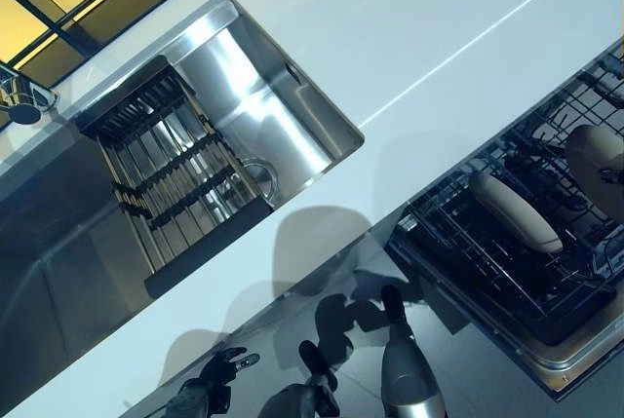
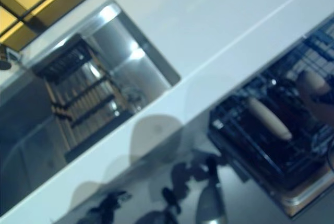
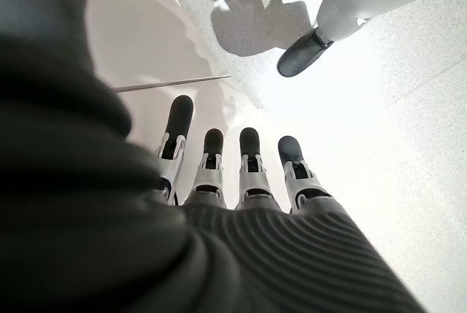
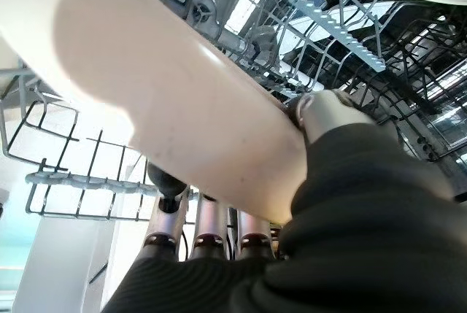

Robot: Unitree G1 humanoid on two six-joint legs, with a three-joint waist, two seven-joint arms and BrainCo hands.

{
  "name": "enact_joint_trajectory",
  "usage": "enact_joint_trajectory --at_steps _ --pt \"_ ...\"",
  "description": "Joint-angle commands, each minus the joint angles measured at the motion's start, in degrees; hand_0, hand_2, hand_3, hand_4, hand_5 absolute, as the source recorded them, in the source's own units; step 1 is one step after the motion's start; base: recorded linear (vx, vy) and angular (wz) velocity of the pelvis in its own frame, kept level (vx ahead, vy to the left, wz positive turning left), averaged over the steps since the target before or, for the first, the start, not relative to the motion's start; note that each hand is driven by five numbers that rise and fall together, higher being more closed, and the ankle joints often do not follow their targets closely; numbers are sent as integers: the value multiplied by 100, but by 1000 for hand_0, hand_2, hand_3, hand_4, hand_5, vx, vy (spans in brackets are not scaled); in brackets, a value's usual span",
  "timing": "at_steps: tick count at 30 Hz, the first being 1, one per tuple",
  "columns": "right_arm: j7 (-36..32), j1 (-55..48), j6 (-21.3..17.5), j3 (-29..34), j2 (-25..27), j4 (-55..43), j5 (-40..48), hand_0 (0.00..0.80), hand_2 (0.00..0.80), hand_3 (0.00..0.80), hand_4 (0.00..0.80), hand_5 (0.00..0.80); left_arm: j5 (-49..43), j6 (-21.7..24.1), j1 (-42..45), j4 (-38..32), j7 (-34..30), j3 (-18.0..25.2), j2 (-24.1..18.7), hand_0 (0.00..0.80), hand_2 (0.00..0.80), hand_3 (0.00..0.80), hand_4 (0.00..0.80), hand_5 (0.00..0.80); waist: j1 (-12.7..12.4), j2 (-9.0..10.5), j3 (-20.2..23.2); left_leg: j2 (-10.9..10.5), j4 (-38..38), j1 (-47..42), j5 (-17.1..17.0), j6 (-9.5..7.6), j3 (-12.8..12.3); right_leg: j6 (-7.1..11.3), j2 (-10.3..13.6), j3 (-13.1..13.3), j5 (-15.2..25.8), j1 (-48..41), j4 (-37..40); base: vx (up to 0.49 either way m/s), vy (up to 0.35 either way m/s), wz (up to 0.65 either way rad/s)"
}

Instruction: Take plates into dishwasher

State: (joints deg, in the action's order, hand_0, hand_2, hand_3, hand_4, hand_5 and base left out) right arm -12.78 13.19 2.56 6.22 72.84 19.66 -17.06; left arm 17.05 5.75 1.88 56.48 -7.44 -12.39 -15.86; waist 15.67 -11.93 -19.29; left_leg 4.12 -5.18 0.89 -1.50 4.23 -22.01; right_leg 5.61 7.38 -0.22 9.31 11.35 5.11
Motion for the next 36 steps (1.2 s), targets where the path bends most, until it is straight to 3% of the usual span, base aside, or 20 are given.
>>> enact_joint_trajectory --at_steps 1,16,34,35,36 --pt "367 105 -165 94 155 220 -281 800 800 800 800 800 254 214 -413 -131 139 140 -461 0 0 0 0 0 -2 431 320 -11 18 -478 421 20 170 383 40 -104 -251 -7 -146 0 0 0" --pt "561 633 -83 -587 -53 754 -477 800 800 800 800 800 279 194 -413 -219 66 57 -460 0 0 0 0 0 -153 273 289 -48 18 -449 398 36 279 381 119 -215 -242 -9 -134 0 0 0" --pt "606 689 -50 -924 -417 1147 -362 800 800 800 800 800 156 246 -420 -151 -2 66 -441 0 0 0 0 0 -255 295 370 -31 18 -508 390 44 344 381 134 -279 -236 -111 -111 -2 -3 2" --pt "598 688 -42 -918 -407 1175 -358 706 706 706 706 706 143 232 -420 -161 -7 65 -445 0 0 0 0 0 -262 299 375 -31 18 -510 393 44 354 383 137 -282 -235 -111 -113 2 -2 3" --pt "615 700 -14 -920 -405 1192 -392 452 452 452 452 452 141 227 -421 -168 -4 55 -446 0 0 0 0 0 -267 302 380 -30 18 -512 392 47 358 385 140 -284 -231 -112 -111 1 1 4"
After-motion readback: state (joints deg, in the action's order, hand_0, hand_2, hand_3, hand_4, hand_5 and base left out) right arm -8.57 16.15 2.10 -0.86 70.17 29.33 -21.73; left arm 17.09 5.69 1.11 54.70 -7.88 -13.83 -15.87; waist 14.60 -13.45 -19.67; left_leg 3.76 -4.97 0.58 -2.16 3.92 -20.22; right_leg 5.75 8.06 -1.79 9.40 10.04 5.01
